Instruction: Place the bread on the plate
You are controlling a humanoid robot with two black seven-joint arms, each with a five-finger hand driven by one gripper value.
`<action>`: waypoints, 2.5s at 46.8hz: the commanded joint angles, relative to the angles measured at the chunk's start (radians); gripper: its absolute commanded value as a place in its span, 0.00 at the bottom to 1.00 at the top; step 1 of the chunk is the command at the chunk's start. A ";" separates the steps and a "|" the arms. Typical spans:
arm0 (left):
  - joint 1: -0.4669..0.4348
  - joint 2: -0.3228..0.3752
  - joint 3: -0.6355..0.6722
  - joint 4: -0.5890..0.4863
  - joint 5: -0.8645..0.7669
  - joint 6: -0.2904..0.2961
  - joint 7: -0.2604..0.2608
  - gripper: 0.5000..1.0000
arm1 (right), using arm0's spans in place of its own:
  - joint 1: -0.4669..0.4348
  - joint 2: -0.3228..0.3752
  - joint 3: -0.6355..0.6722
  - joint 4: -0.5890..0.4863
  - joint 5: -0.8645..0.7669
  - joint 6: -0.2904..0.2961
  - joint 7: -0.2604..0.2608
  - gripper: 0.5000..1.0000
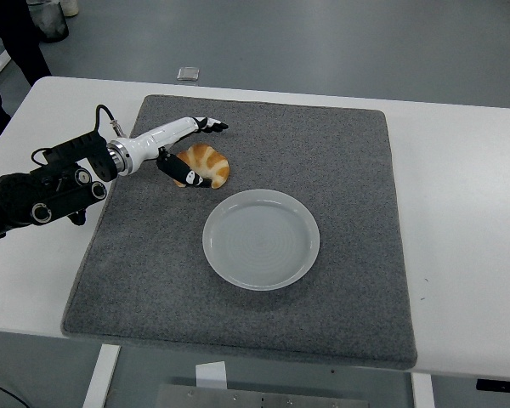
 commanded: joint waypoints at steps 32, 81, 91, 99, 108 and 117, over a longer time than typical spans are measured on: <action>0.005 -0.018 -0.013 0.049 -0.005 0.002 -0.023 0.00 | -0.003 0.000 0.000 -0.002 0.000 0.002 0.000 0.90; -0.386 0.269 -0.001 0.034 -0.014 -0.079 -0.036 0.00 | -0.003 0.000 -0.001 -0.002 0.000 0.005 0.000 0.90; -0.531 0.223 0.018 0.032 -0.002 -0.115 -0.026 0.00 | -0.003 0.000 -0.001 -0.002 0.000 0.006 0.000 0.90; -0.594 0.096 0.094 0.031 -0.002 -0.111 -0.023 0.00 | -0.003 0.000 0.000 -0.002 0.000 0.005 0.000 0.90; -0.601 0.025 0.108 -0.070 0.000 -0.102 -0.020 0.00 | -0.005 0.000 -0.001 -0.002 0.000 0.005 0.000 0.90; -0.605 0.059 0.107 -0.316 0.000 -0.056 0.031 0.00 | -0.008 0.000 -0.001 -0.002 0.000 0.003 0.000 0.90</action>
